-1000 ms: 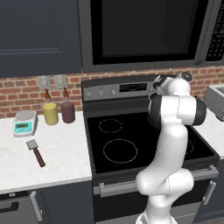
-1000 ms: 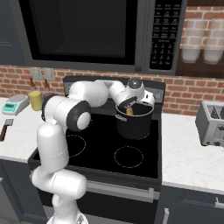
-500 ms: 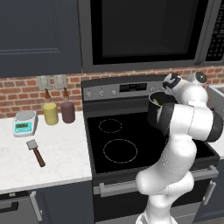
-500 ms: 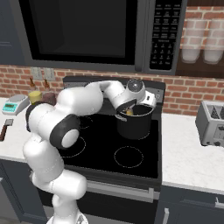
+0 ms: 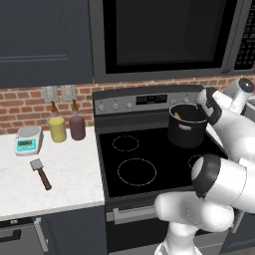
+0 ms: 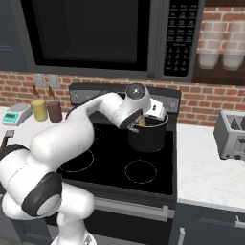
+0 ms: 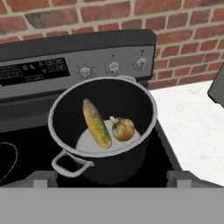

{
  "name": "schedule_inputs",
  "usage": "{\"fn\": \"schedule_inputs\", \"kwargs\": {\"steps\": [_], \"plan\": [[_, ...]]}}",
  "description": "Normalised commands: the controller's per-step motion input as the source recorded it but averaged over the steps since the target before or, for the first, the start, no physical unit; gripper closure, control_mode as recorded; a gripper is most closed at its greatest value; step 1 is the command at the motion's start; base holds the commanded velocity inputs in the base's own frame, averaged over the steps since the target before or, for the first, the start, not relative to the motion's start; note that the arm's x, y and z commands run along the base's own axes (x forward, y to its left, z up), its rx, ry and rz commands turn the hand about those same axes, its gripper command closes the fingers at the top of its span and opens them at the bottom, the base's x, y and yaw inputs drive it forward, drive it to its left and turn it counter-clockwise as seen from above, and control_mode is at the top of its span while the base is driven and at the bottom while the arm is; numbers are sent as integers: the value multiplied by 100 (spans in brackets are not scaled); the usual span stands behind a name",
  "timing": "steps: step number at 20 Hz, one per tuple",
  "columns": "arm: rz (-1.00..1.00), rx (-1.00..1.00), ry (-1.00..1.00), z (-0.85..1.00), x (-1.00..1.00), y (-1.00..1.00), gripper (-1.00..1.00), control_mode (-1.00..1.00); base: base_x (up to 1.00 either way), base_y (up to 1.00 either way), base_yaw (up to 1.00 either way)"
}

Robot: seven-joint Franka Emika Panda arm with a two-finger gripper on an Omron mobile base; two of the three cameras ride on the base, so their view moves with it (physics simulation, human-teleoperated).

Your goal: Put the onion and cucumber in the pot. Retrieve the spatula and lightly stir the vegetables in the pot.

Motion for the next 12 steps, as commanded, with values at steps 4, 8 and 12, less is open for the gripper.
{"fn": "schedule_inputs", "kwargs": {"steps": [4, 8, 12], "plan": [[-8, 6, 31, 55, -70, 90, -100, -100, 0, 0, 0], [-14, 11, 36, 44, -60, 100, -100, -100, 0, 0, 0], [-14, 14, 33, 21, -67, 89, -100, -100, 0, 0, 0]]}}
